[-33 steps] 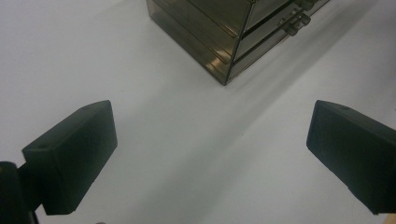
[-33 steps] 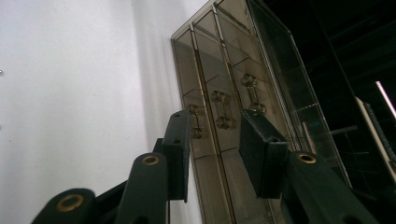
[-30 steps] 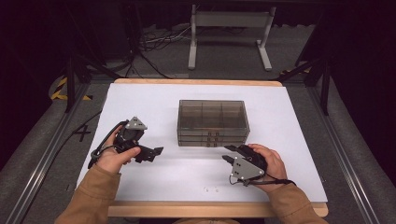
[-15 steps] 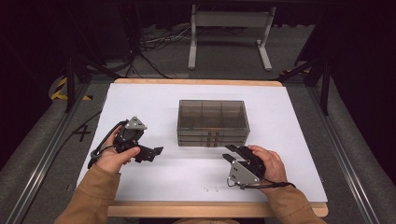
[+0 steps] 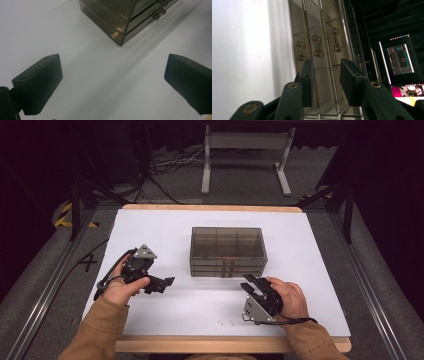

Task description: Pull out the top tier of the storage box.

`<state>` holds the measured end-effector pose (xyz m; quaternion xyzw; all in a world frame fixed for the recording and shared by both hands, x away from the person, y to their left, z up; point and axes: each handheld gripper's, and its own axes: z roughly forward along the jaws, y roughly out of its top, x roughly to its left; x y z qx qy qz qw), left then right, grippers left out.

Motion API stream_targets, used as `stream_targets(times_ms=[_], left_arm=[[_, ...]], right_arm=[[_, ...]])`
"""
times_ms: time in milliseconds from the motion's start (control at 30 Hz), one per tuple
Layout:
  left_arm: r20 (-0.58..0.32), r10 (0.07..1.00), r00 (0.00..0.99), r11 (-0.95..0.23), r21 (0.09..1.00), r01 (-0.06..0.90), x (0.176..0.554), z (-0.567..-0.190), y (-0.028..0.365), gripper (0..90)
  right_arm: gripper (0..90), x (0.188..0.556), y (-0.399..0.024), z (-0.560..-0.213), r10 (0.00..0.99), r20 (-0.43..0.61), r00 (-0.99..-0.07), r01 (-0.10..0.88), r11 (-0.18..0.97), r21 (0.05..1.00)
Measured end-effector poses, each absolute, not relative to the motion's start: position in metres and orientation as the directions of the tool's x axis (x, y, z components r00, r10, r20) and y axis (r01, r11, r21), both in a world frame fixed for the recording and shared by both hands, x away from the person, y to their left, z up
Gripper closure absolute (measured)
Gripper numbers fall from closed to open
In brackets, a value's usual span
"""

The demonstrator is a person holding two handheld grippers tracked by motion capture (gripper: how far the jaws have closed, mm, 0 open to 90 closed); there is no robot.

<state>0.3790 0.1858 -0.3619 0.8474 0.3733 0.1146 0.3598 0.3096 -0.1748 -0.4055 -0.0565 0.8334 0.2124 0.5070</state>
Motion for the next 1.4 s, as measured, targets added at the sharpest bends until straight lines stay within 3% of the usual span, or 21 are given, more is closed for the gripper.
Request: stream_targets(times_ms=[1400], left_arm=[[-0.08, 0.723, 0.687, -0.457, 0.689, 0.562, 0.38, -0.361, 0.19, 2.3]], right_arm=[[68.1, 0.321, -0.142, -0.411, 0.031, -0.932, -0.361, -0.193, 0.975, 0.107]])
